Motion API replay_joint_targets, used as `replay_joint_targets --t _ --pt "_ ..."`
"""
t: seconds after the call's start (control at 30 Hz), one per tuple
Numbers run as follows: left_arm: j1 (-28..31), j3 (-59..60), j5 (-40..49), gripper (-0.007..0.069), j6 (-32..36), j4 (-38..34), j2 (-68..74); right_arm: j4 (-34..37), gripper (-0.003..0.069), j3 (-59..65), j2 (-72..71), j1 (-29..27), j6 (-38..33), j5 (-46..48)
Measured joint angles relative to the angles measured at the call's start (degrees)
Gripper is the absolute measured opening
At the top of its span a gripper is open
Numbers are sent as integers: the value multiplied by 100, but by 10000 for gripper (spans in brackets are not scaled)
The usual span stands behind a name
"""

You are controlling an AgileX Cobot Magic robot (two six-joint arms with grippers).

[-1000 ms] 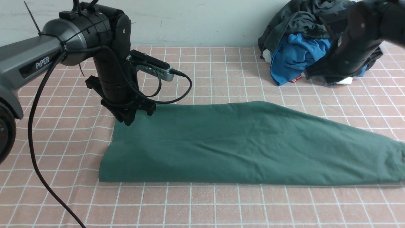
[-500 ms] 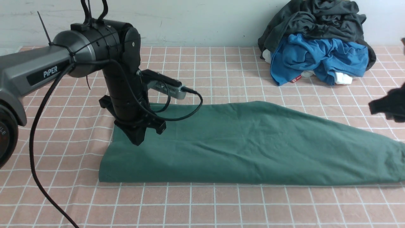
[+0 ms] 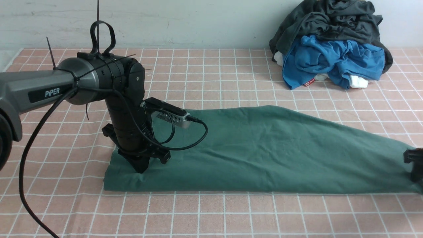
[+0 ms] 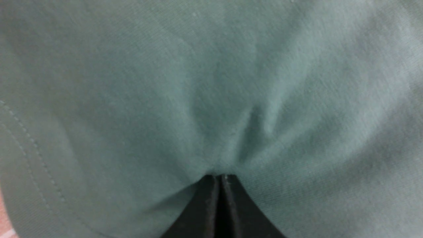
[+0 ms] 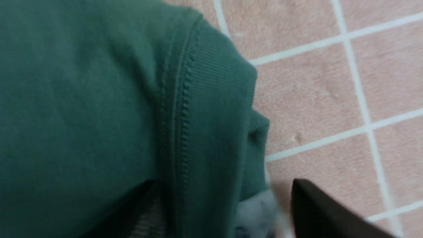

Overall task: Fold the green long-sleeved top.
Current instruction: Use the right arm to clamp the right edge of the fabric, then use the right arm to drag the right edge of the fabric to the left and folds it over the left edge

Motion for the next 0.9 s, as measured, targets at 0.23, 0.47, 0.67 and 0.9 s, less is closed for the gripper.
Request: replay_joint_targets --t 0.23,0.47,0.67,0.9 --pt "0 0 0 -4 1 0 0 476 461 -23 24 -22 -631 -100" --pt "0 0 0 -4 1 5 0 947 255 -24 4 -22 -1220 -110" --pt "0 57 0 -4 1 12 -134 703 29 -279 -368 -22 -1367 269" --pt "0 103 206 -4 1 56 -1363 283 25 -808 -1543 30 -1049 778"
